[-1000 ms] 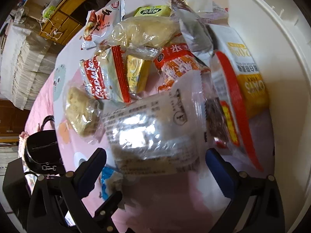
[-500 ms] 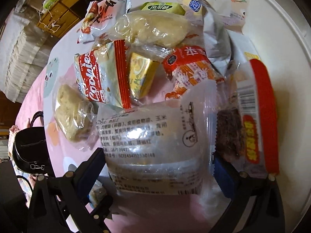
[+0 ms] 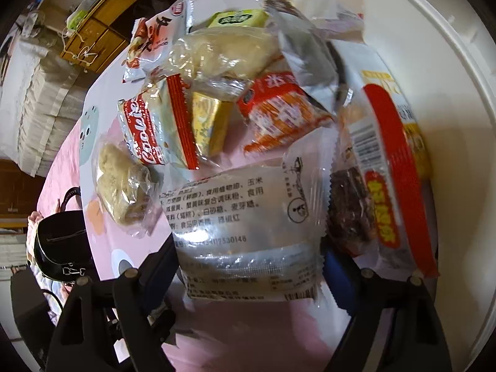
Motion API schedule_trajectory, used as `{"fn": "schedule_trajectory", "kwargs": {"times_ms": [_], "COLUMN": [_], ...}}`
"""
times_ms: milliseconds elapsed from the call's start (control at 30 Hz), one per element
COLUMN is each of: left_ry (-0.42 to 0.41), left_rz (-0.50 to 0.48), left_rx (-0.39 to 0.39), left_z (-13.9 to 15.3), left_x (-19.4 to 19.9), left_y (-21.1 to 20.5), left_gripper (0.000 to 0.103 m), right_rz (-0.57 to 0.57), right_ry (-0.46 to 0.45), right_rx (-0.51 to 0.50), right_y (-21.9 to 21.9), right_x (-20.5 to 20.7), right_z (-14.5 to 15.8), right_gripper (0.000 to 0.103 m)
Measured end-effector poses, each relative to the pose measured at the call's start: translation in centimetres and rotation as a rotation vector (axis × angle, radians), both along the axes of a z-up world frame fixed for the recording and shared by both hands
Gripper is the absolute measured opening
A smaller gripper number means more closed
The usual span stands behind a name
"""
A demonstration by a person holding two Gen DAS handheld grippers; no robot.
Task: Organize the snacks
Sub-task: 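Carry both packets into the white tray and open both tools to release them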
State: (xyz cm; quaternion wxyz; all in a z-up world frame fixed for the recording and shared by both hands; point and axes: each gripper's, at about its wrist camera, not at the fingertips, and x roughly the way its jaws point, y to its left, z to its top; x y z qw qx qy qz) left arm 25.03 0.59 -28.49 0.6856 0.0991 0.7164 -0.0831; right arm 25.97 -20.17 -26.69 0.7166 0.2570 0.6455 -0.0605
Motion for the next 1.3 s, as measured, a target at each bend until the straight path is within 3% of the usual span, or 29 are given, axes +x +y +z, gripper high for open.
{"fn": "schedule_trajectory", "kwargs": {"times_ms": [267, 700, 1033, 1300], "left_ry": [-0.054, -0.200, -0.328, -0.393], "left_rz": [0.012, -0.041, -0.116, -0.193], "left_rx": [-0.022, -0.147, -0.343, -0.427], "left_z": [2.7, 10.3, 15.1, 17.9], "left_x": [-1.5, -6.8, -11.7, -13.8], "left_y": [2.2, 7.0, 8.9, 6.6], "left_gripper": [0.028, 0.028, 0.028, 0.028], "right_rz": [-0.046, -0.159, -0.244, -0.287], "right_ry": [0.030, -0.011, -0.106, -0.223], "right_rx": [-0.041, -0.092, -0.125, -0.150], "right_y": [0.5, 2.4, 3.9, 2.8], "right_x": [-3.6, -11.5, -18.2, -22.6], "right_z": [1.3, 5.2, 9.0, 12.3], "right_gripper": [0.084, 0.084, 0.084, 0.084]}}
